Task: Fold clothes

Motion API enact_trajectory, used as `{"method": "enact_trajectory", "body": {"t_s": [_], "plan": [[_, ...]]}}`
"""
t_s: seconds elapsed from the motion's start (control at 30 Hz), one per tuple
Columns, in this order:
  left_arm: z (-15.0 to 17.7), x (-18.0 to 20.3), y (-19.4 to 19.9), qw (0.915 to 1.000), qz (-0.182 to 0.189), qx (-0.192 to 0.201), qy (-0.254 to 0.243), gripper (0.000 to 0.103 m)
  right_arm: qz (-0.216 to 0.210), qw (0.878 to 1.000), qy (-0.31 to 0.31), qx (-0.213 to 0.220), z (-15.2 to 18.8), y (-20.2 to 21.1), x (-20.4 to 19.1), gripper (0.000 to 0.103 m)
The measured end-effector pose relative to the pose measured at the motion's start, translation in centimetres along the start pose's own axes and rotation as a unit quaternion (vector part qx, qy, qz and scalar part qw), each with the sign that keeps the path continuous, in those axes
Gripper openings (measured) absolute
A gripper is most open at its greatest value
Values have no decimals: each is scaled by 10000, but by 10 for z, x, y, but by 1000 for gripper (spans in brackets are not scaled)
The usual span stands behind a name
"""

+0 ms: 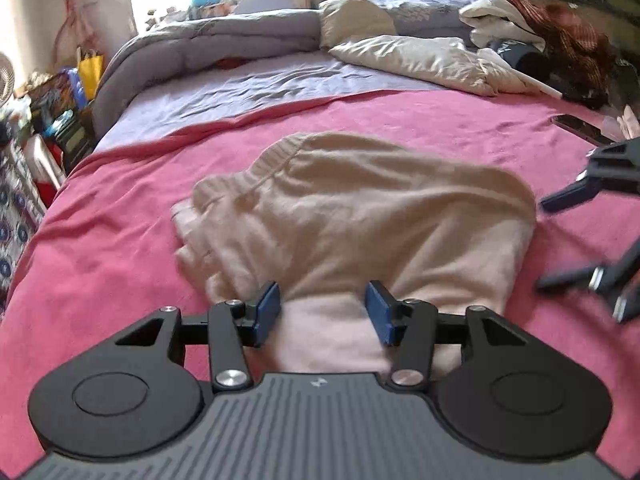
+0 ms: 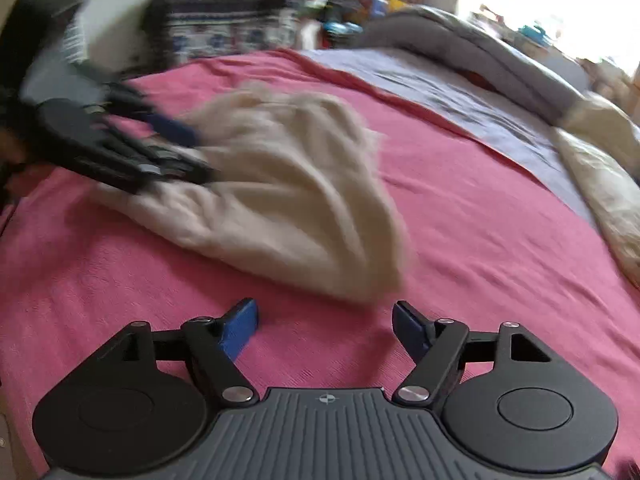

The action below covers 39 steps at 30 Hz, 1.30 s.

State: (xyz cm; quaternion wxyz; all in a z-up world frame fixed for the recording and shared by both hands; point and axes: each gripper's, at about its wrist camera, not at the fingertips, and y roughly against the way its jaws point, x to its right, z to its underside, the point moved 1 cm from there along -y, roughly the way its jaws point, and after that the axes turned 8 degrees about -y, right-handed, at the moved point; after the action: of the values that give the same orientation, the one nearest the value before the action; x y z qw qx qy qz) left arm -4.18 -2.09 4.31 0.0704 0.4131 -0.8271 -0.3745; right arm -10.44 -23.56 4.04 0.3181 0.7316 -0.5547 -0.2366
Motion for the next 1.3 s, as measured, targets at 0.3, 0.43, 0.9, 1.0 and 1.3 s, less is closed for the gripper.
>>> {"method": "enact_trajectory", "body": {"t_s": [0.3,0.43,0.9,1.0,1.3], "plan": [[15,-18,52,9941,-950,-69,513,61,-1383,9847,-646,834,-60,-33,-30,86],[-7,-4,74,9959,-401,702,394,63,-1052,9914,-244,737,-34,-61,-43,88],[-8,49,1,9997,-155,165,28,65,-808,9965,18,226,29,-9,-38,93],[0,48,10,9997,-164,163,9,65,-890,9956,-86,292,32,-11,-33,94],[23,46,34,9991,-250,28,353,73,-777,9950,-365,503,41,-19,-29,101]]}}
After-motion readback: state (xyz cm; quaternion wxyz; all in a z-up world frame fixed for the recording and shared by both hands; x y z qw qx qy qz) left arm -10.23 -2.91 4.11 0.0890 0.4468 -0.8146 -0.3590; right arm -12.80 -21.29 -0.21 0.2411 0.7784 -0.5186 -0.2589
